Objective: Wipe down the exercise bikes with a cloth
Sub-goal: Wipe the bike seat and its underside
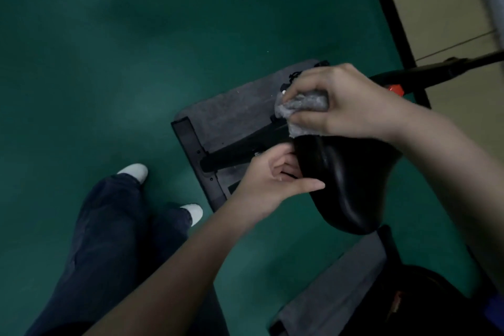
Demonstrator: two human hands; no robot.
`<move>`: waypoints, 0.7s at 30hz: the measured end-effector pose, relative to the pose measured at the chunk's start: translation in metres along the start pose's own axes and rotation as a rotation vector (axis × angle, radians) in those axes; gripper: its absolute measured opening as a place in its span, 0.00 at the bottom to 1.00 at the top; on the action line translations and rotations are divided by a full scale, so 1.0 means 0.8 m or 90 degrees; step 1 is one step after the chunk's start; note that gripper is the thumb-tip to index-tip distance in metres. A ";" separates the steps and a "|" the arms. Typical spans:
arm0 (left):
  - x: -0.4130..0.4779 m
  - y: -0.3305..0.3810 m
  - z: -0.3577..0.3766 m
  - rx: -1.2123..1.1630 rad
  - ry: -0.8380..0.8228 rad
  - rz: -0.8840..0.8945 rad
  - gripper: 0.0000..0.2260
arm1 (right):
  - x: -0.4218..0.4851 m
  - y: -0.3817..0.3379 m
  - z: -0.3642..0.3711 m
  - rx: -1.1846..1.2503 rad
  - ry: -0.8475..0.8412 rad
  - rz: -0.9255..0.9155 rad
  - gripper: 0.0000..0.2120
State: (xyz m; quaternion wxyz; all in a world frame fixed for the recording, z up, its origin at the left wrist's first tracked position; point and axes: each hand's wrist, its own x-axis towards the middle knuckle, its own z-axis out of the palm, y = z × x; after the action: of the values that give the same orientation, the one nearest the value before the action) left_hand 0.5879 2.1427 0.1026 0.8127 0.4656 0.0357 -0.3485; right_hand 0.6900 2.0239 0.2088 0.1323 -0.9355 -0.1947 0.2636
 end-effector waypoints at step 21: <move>0.010 0.010 -0.013 0.075 -0.059 -0.001 0.19 | 0.006 0.028 0.002 0.117 -0.029 0.055 0.05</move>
State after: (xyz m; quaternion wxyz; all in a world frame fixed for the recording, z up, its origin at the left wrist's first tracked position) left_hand 0.6016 2.1490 0.0996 0.7842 0.4963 -0.0219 -0.3719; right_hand 0.6994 2.0061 0.1973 0.2018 -0.9208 -0.1319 0.3067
